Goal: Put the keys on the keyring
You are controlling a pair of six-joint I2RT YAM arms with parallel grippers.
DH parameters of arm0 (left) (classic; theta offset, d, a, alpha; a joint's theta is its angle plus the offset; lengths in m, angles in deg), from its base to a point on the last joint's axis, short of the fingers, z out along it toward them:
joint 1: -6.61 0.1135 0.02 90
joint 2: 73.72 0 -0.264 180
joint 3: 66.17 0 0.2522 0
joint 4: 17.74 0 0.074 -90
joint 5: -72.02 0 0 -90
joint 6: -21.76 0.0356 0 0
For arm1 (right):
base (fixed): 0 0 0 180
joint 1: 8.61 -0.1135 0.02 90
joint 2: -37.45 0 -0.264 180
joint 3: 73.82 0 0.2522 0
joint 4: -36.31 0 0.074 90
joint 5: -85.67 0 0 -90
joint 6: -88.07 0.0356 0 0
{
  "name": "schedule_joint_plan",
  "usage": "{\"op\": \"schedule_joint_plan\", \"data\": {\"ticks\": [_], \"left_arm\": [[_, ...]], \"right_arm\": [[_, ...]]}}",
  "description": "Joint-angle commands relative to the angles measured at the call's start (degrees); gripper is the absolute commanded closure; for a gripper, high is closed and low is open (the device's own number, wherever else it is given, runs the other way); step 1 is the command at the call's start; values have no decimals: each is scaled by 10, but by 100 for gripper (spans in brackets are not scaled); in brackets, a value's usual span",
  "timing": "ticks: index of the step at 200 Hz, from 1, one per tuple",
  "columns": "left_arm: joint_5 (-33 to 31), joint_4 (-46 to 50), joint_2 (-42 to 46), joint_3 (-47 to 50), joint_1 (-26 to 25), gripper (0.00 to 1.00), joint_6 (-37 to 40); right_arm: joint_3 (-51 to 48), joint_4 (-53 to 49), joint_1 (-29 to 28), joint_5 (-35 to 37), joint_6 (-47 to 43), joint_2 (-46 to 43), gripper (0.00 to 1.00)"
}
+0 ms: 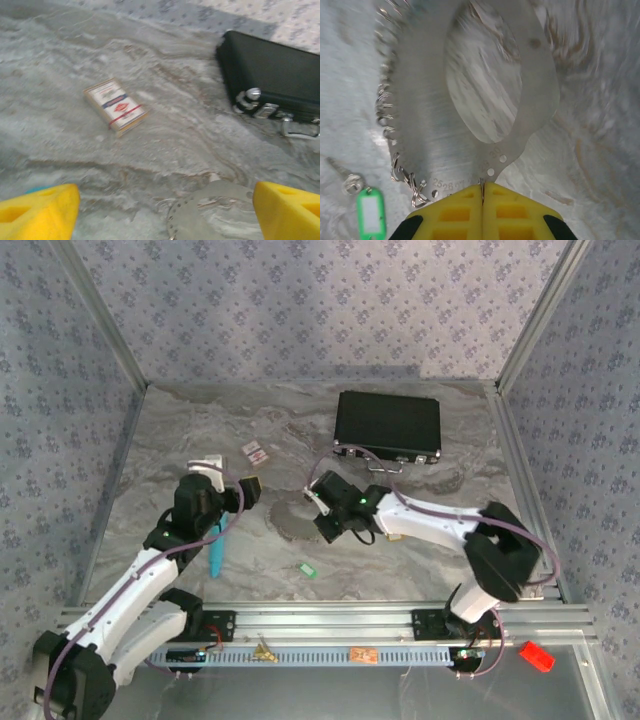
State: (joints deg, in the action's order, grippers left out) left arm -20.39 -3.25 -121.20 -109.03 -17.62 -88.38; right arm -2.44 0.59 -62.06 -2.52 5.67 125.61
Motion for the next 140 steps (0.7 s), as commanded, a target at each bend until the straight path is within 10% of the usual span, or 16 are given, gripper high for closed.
{"op": "schedule_joint_plan", "data": {"ticks": [1,71,140], "left_arm": [[30,-41,-16,-39,-28,17,104],[196,39,-71,-88,-81,41,387],[304,-17,-125,-72,-110,63,464]], "right_arm": [[-29,84,13,-16,-81,-56,100],[-57,183,111,-239,-157,-125,100],[-38,166,130,-364,-189,-122,100]]}}
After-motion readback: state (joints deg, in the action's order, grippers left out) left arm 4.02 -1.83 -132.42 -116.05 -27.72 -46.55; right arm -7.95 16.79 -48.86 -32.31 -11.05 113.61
